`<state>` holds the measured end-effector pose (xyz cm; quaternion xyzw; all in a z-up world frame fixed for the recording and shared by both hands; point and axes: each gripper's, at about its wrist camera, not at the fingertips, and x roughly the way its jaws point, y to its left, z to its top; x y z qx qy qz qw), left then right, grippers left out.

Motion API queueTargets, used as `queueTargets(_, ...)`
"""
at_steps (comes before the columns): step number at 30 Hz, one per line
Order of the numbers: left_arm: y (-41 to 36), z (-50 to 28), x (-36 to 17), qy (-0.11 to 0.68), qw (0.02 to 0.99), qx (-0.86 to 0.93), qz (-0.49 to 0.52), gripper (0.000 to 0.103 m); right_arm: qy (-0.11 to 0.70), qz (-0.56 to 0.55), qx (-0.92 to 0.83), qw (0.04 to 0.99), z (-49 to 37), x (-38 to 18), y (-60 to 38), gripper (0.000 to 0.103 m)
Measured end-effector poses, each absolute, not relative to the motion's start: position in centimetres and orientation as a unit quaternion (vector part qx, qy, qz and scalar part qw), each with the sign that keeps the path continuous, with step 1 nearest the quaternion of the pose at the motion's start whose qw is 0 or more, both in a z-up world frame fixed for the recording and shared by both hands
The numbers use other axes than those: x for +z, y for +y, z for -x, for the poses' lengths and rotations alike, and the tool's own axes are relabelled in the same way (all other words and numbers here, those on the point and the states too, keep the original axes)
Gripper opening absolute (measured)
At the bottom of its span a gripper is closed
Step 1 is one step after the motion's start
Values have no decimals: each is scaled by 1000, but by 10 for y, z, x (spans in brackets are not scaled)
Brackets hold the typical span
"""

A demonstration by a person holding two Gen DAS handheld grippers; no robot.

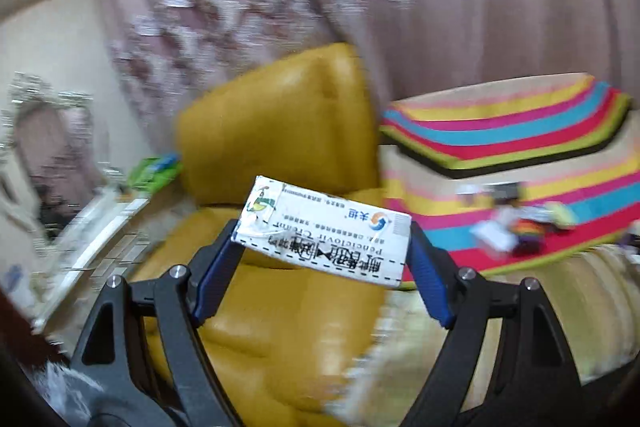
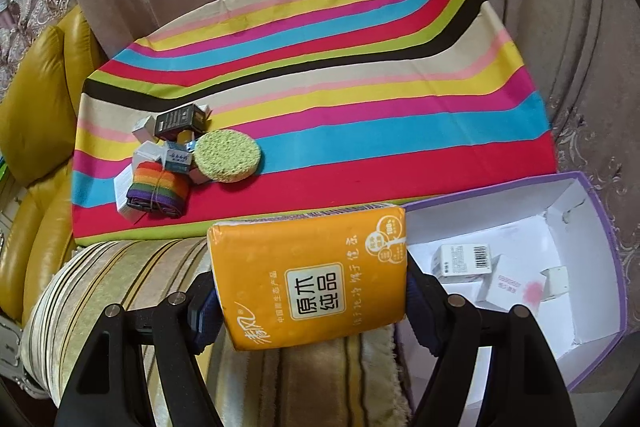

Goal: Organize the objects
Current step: 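Carry the medicine box and tissue pack into the purple-rimmed box and open both tools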

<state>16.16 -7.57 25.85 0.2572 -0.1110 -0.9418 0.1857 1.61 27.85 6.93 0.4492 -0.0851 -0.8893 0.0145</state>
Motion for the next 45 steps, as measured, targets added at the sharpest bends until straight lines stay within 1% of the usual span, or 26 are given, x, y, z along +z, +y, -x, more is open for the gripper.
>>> queueTargets(7, 21, -144, 241, -83, -34, -961, -261, 82, -81, -446, -891, -35, -38, 70, 314, 76)
queueTargets(12, 99, -123, 245, -98, -186, -946, -246, 82, -95, -435, -891, -91, -64, 71, 359, 76)
queueTargets(16, 173, -90, 211, -100, -300, -906, -282, 82, -92, -424, -890, -137, -83, 70, 388, 76)
queueTargets(19, 217, -68, 177, -99, -340, -877, -323, 82, -101, -429, -881, -171, -94, 63, 412, 76)
queueTargets(25, 300, -36, 90, -124, -378, -829, -392, 82, -118, -450, -861, -207, -92, 40, 450, 76)
queueTargets(28, 328, -33, 59, -145, -387, -810, -416, 83, -123, -462, -850, -220, -90, 30, 461, 76)
queueTargets(31, 351, -23, 35, -144, -411, -766, -473, 83, -129, -467, -844, -230, -90, 23, 470, 78)
queueTargets(35, 357, -23, 32, -150, -404, -763, -482, 88, -129, -468, -839, -247, -93, 20, 477, 82)
queueTargets(40, 353, -22, 34, -158, -377, -783, -469, 88, -117, -474, -832, -264, -93, 19, 472, 84)
queueTargets(43, 344, -21, 42, -147, -372, -802, -443, 88, -98, -456, -843, -269, -90, 26, 466, 84)
queueTargets(45, 334, -23, 54, -150, -364, -825, -406, 88, -69, -425, -861, -271, -91, 37, 455, 84)
